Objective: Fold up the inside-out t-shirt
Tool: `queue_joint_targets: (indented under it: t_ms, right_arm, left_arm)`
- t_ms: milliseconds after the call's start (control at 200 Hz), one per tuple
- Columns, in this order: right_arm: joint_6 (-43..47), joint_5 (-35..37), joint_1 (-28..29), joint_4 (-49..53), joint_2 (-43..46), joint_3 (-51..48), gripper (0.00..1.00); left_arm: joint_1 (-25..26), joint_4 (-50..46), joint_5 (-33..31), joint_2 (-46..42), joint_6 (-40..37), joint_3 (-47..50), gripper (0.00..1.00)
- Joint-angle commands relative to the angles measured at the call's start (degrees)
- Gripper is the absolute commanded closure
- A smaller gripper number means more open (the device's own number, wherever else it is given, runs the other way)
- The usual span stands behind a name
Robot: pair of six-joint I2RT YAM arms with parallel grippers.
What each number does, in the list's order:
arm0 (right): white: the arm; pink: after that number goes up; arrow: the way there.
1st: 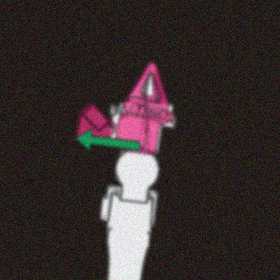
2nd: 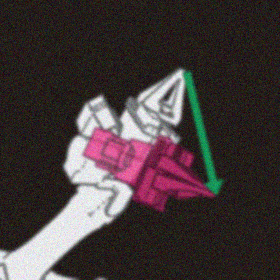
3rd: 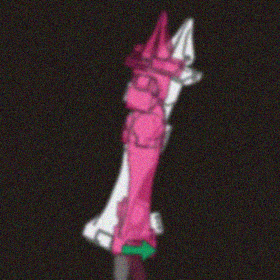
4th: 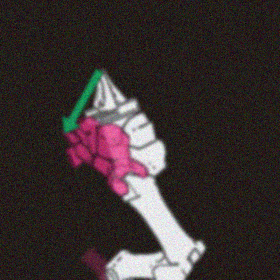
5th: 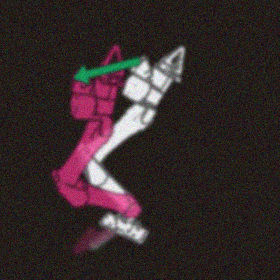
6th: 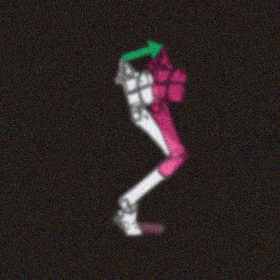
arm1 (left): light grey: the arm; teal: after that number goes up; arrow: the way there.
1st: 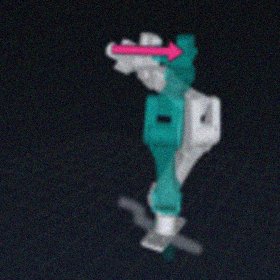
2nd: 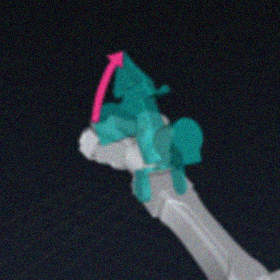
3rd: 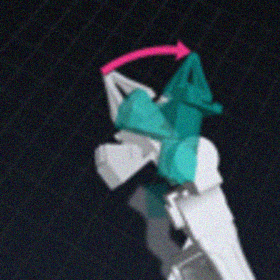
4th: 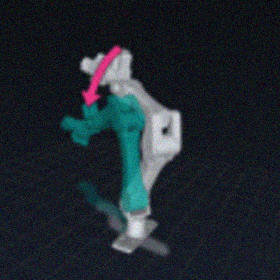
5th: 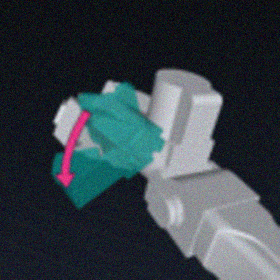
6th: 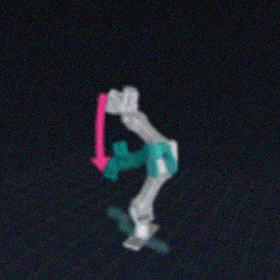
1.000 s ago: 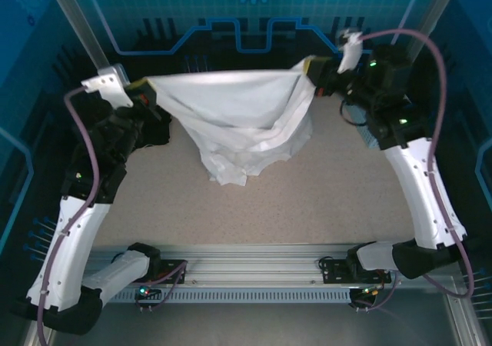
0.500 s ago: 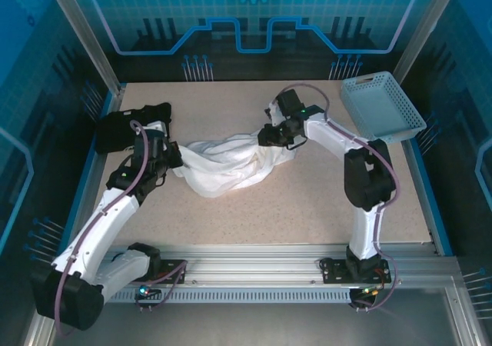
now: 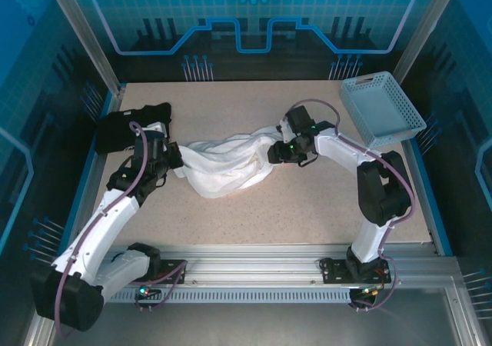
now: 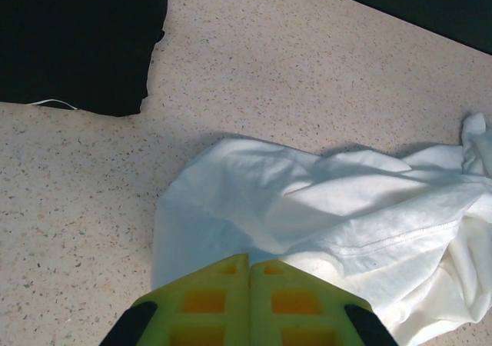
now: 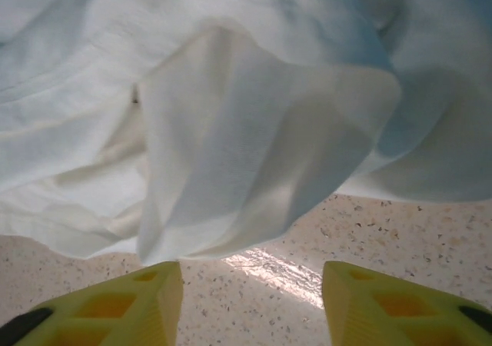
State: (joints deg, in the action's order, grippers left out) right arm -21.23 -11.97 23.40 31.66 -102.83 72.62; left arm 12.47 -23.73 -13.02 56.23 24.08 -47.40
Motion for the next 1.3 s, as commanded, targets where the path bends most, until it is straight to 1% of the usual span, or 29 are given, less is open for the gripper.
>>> queue_joint_targets:
  t_ms: [0, 100, 190, 255, 305, 345, 410, 455, 545, 620, 710, 850, 935, 1010, 1161, 1296]
  right_arm:
    - [-3.8, -3.0, -1.4, -5.6, -2.7, -0.6, 0.55]
    - [-4.5, -3.1, -1.6, -6.6, -4.4, -0.1, 0.64]
    - [-5.4, -4.6, -2.0, -8.4, -5.9, -0.3, 0.68]
    - [-6.1, -4.8, -2.1, -9.3, -7.1, -0.2, 0.72]
    - [-6.3, -4.9, -2.4, -9.4, -7.4, 0.0, 0.8]
    - [-6.3, -4.9, -2.9, -9.5, -6.8, -0.2, 0.88]
    - [-5.8, -4.2, -4.3, -9.5, -2.7, -1.3, 1.0]
    - [-5.5, -3.5, -5.5, -9.4, 1.6, -2.1, 1.0]
    - [-4.0, -2.0, -7.8, -7.9, 13.5, -1.2, 1.0]
    - [-1.9, 0.7, -8.2, -5.2, 21.6, 3.5, 1.0]
    - [-0.1, 2.6, -8.4, -2.7, 27.5, 11.0, 1.0]
    - [2.4, 4.2, -8.6, 0.8, 29.6, 24.4, 1.0]
    - [3.6, 4.7, -8.6, 2.9, 29.1, 31.6, 1.0]
    - [4.5, 5.4, -8.6, 4.5, 29.1, 36.4, 1.0]
    - [5.2, 6.0, -8.6, 6.1, 31.8, 40.5, 1.0]
    - [4.5, 6.0, -8.0, 6.4, 36.3, 39.1, 1.0]
  left_arm:
    - [-0.7, 1.1, 1.2, -1.0, 0.1, 0.8, 1.0]
    - [-0.7, 1.2, 1.3, -1.1, 0.1, 0.8, 1.0]
    - [-0.7, 1.4, 1.3, -1.2, 0.2, 1.1, 1.0]
    - [-0.7, 1.5, 1.1, -1.3, 0.4, 1.1, 1.0]
    - [-0.7, 1.6, 1.2, -1.3, 0.5, 0.9, 1.0]
    - [-0.7, 1.4, 1.4, -1.4, 0.7, 0.6, 1.0]
    - [-0.8, 0.9, 1.6, -1.7, 0.9, -0.5, 1.0]
    - [-1.1, 0.2, 1.8, -2.0, 1.0, -2.2, 1.0]
    - [-3.1, -1.1, 3.3, -3.3, 2.2, -7.1, 1.0]
    - [-5.7, -0.7, 5.7, -4.4, 4.2, -12.3, 1.0]
    - [-7.8, 0.0, 7.5, -4.5, 6.2, -19.9, 1.0]
    - [-8.3, 0.4, 7.4, -2.1, 6.8, -33.0, 1.0]
    - [-8.3, -0.1, 5.9, -0.2, 6.2, -40.2, 1.0]
    - [-8.3, -0.6, 4.7, 1.0, 5.4, -44.7, 1.0]
    - [-8.3, -1.7, 3.9, 0.6, 3.4, -49.4, 1.0]
    - [-8.3, -4.5, 3.6, -0.3, 0.7, -50.8, 1.0]
